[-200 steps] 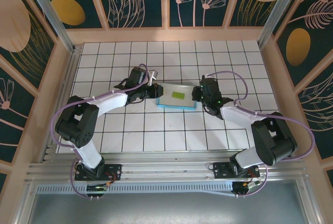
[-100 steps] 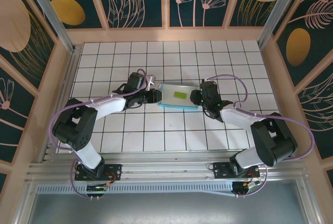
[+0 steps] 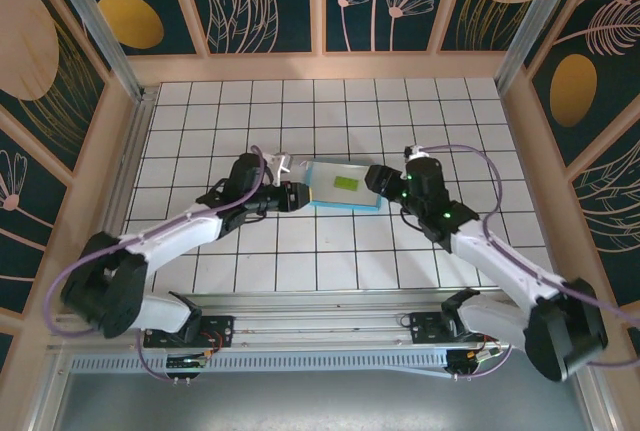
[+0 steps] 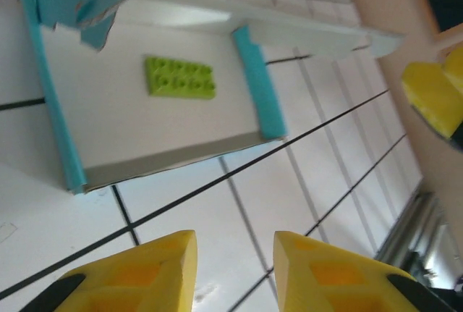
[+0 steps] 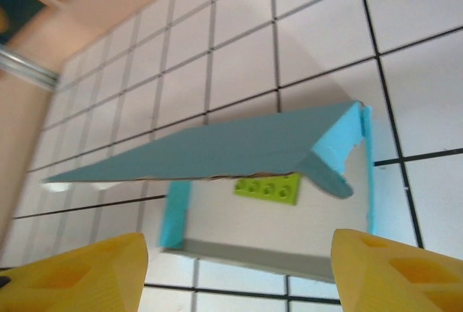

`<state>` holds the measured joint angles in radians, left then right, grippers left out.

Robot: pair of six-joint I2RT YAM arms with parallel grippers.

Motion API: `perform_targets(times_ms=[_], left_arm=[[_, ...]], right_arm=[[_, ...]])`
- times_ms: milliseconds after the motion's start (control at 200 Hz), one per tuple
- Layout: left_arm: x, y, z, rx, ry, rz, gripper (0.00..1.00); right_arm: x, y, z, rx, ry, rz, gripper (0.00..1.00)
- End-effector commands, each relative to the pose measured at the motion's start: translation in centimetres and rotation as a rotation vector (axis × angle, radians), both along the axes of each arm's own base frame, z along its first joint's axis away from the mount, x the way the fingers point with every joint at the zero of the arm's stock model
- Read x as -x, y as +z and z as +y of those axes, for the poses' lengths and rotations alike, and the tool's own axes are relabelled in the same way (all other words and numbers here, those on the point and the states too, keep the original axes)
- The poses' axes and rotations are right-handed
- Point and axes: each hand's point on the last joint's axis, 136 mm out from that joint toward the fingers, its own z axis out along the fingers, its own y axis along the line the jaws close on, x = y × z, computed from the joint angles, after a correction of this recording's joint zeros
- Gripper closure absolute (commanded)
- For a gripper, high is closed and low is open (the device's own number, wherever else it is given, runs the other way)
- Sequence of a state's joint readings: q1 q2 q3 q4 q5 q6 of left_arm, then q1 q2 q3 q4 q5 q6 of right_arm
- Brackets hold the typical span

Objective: Fold the paper box

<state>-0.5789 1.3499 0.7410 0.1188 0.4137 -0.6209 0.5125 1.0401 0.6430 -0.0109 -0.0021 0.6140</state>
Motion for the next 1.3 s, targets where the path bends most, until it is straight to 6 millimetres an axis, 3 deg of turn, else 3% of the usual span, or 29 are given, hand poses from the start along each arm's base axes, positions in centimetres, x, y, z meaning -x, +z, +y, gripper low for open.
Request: perform_targets(times_ms=[0, 130, 265, 360, 430, 526, 706, 871, 1046, 1291], left_arm=[[0.0, 4.8, 0.9, 0.068, 0.07, -0.064, 0.64], [-3.2, 5.8, 5.2, -0.124, 0.359, -0.01, 0.54], [-7.0, 8.0, 5.1, -0.099, 0.419, 0.032, 0.54], [-10.0, 7.7, 5.4, -0.061, 0.463, 0.082, 0.55], [-11.9, 6.5, 5.9, -0.062, 0.502, 0.134, 0.55], [-13.6, 4.5, 5.0, -0.076, 0.47, 0.195, 0.55], [-14.1, 0.3, 2.3, -0.054, 0.355, 0.293, 0.53], [-13.6, -1.9, 0.7, -0.003, 0.285, 0.353, 0.52], [-13.3, -3.7, -0.3, 0.006, 0.236, 0.401, 0.53], [-13.1, -4.9, -1.4, 0.053, 0.203, 0.44, 0.55]], right_arm=[[2.1, 2.6, -0.5, -0.059, 0.004, 0.018, 0.3], [0.7, 5.4, -2.2, -0.093, -0.011, 0.074, 0.29], [-2.8, 6.1, -3.1, -0.187, 0.023, 0.19, 0.34], [-5.4, 5.1, -3.5, -0.185, -0.012, 0.252, 0.35], [-6.9, 3.7, -3.4, -0.193, -0.009, 0.304, 0.35], [-8.3, 1.7, -3.0, -0.243, 0.017, 0.375, 0.38], [-8.6, -2.5, -2.5, -0.278, 0.023, 0.477, 0.39], [-7.8, -4.9, -2.0, -0.323, 0.026, 0.533, 0.41], [-7.8, -6.2, -1.3, -0.375, 0.04, 0.564, 0.48], [-7.7, -7.5, -0.9, -0.406, 0.032, 0.593, 0.49]])
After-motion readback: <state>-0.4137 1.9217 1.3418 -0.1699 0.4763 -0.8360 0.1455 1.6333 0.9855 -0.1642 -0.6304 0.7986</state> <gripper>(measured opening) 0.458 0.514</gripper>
